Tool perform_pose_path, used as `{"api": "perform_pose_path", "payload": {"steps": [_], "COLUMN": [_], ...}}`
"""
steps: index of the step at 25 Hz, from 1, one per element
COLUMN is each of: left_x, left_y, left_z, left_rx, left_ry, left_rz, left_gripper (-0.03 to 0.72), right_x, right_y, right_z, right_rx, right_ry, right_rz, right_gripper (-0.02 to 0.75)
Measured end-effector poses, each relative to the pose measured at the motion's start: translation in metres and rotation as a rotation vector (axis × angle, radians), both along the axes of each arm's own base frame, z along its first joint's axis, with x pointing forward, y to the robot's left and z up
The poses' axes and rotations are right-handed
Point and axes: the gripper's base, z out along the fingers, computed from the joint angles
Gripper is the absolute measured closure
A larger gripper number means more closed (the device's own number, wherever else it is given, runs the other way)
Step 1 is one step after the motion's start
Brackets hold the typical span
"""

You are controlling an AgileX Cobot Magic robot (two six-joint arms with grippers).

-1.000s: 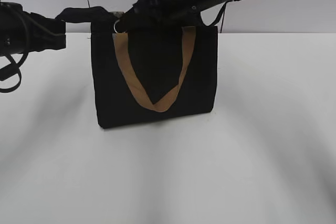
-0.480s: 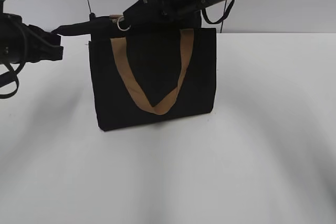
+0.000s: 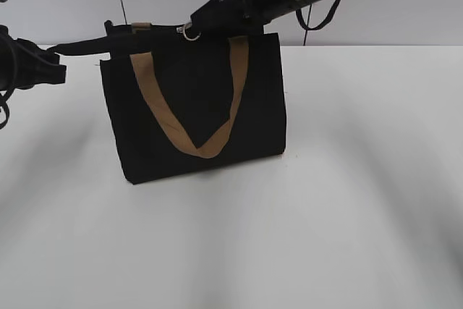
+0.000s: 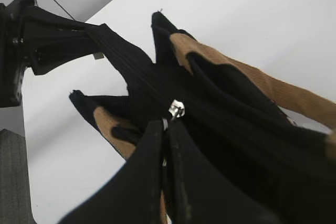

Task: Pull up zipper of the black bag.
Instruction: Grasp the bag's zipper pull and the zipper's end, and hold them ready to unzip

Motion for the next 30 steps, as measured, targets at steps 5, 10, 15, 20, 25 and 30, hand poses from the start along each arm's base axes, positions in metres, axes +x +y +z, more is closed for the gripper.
{"api": "perform_pose_path", "payload": {"steps": [5,10,15,20,25,30], "left_x": [0.0,0.0,0.0,0.0,-0.004,-0.016], "left_y": [0.0,0.0,0.0,-0.003,-0.02,-0.031], "left_z": [0.0,0.0,0.0,0.001,0.001,0.01], "left_rx": [0.001,0.0,-0.002,-0.039,-0.084,-0.134], "left_ry": [0.001,0.001,-0.003,-0.001,0.01,0.044], "left_rz": [0.002,0.001,0.0,0.014,-0.011,0.001], "left_gripper": [0.685,0.685,0.685,0.676,0.416,0.205], "right_x": [0.009,0.017,0.02,0.016,0.009,-0.006], "right_y": [-0.023,-0.05,-0.065,-0.059,-0.056,-0.064], "right_z": [-0.002,-0.004,-0.004,-0.001,0.015,0.037], "right_rx": [-0.019,-0.036,-0.031,-0.02,-0.014,-0.111], "right_ry": [0.019,0.051,0.068,0.073,0.057,0.086], "right_rz": [-0.04,-0.081,-0.097,-0.066,-0.06,-0.08], "right_gripper": [0.752,0.752,0.752,0.747,0.482,0.26]}}
